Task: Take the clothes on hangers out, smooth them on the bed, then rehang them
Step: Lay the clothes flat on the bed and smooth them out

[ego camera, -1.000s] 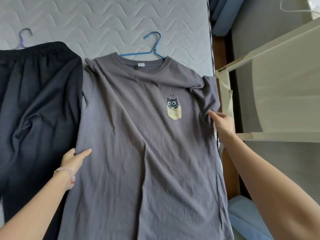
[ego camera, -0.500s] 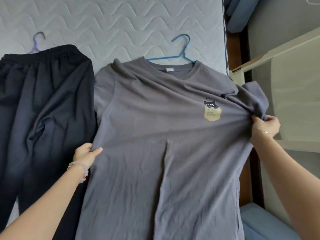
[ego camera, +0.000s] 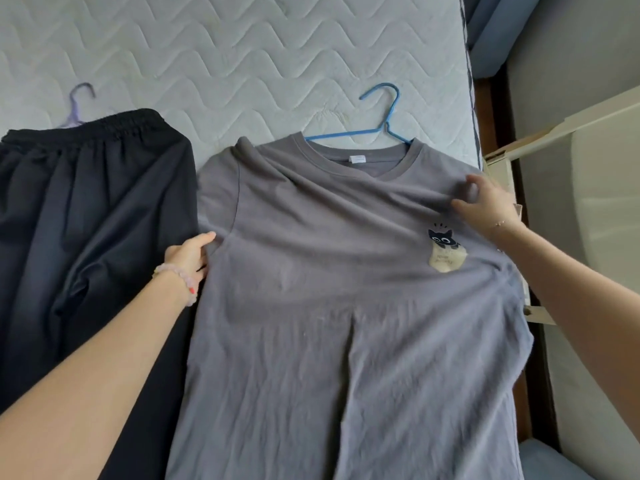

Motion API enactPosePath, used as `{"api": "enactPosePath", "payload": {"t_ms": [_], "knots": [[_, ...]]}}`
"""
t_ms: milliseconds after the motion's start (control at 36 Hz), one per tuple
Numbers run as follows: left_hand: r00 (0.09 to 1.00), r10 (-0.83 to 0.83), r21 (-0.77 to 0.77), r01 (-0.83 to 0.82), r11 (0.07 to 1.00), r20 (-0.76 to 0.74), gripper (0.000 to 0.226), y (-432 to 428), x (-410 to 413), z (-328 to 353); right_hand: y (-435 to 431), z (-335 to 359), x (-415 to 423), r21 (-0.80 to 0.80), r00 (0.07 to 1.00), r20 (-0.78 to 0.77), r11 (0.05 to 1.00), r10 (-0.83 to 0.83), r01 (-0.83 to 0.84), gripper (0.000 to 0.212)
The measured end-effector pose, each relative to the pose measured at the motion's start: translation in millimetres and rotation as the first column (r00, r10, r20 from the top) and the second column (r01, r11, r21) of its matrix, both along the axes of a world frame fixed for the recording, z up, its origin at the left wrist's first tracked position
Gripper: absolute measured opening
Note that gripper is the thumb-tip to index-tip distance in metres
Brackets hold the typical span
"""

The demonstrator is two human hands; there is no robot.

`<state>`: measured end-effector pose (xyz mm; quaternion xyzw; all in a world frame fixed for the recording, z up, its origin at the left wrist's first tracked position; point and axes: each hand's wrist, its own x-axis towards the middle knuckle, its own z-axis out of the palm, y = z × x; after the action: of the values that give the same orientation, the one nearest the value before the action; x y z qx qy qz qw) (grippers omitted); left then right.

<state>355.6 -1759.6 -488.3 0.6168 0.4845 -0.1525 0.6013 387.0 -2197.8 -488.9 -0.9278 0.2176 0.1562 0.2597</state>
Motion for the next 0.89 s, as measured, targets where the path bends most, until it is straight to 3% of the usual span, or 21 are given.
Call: {"api": "enactPosePath", "payload": {"t_ms": [83,194,250,278,306,361,389,417,500,639,750,889], "knots": [[0.996,0.083,-0.017,-0.083,0.996,0.01,0.043,0.8,-0.5,-8.8,10.2,-6.8,16.4,-0.057,1.0,-0.031,0.998,-0.004,0.003,0.049],[0.997,0.067,-0.064,-0.069,0.996,-0.026,0.05,5.1,3.3,-13.2,21.5,-9.3,29.9,-0.125,0.998,0.05,0.991,-0.047,0.053,0.037],[0.999,-0.003,0.043,0.005,0.999,-0.05,0.039,4.4,8.3,-11.2,27.7,-10.7,38.1,-0.124,0.997,0.075,0.992,-0.028,0.037,0.037],[0.994,-0.088,0.192,0.099,0.976,-0.063,0.03,2.7,10.2,-8.9,31.1,-10.9,42.6,-0.119,0.997,0.079,0.993,-0.017,0.027,0.039],[0.975,-0.206,0.4,0.224,0.889,-0.088,0.025,-0.1,11.8,-5.3,34.1,-11.7,46.5,-0.115,0.997,0.079,0.993,-0.005,0.014,0.04],[0.905,-0.396,0.749,0.37,0.55,-0.156,0.019,-8.5,14.5,3.3,39.4,-13.4,53.2,-0.129,0.997,0.071,0.992,0.017,-0.008,0.042],[0.884,-0.443,0.831,0.357,0.428,-0.151,0.021,-12.4,17.6,7.3,41.5,-14.4,56.2,-0.145,0.996,0.081,0.989,0.026,-0.014,0.042],[0.869,-0.478,0.865,0.331,0.378,-0.123,0.024,-16.1,23.2,10.7,42.7,-15.4,59.5,-0.168,0.994,0.104,0.986,0.032,-0.014,0.042],[0.772,-0.628,0.867,0.376,0.327,-0.098,0.032,-22.1,54.4,8.2,40.2,-17.0,72.1,-0.223,0.989,0.146,0.975,0.018,0.015,0.044],[0.491,-0.847,0.894,0.447,0.043,-0.204,0.035,-36.5,116.4,0.7,25.8,-19.4,83.9,-0.258,0.997,0.061,0.966,0.039,-0.022,0.033],[0.434,-0.85,0.896,0.434,-0.093,-0.298,0.041,-61.7,152.1,-1.0,26.1,-21.9,87.1,-0.341,0.991,0.077,0.937,0.11,-0.078,0.027],[0.239,-0.82,0.684,0.691,-0.232,-0.52,0.045,-100.0,185.9,-14.0,24.7,-19.2,90.6,-0.434,0.979,0.085,0.891,0.187,-0.133,0.027]]}}
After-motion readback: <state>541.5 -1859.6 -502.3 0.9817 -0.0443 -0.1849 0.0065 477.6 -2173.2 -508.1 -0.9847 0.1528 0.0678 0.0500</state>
